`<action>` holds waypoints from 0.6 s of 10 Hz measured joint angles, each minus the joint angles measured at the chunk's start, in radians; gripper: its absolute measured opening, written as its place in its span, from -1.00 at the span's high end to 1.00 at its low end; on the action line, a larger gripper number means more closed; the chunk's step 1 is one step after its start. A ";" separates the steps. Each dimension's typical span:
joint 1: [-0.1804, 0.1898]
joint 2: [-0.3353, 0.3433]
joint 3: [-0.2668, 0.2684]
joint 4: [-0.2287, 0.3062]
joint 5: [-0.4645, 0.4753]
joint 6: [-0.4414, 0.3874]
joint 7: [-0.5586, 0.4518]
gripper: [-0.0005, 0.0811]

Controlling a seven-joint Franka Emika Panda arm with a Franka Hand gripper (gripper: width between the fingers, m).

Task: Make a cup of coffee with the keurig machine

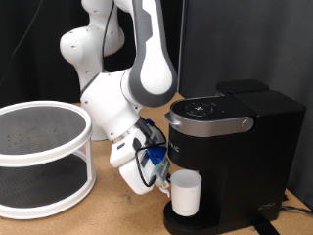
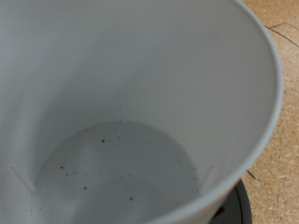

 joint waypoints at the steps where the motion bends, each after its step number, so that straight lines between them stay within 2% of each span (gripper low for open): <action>1: 0.000 0.020 0.003 0.010 0.014 -0.002 -0.006 0.82; 2: 0.000 0.037 0.005 0.018 0.027 -0.004 -0.012 0.82; 3: 0.000 0.049 0.006 0.022 0.035 -0.008 -0.018 0.73; 4: -0.002 0.054 0.006 0.024 0.041 -0.018 -0.027 0.28; 5: -0.005 0.054 0.006 0.023 0.043 -0.028 -0.036 0.28; 6: -0.007 0.052 0.004 0.018 0.040 -0.031 -0.037 -0.19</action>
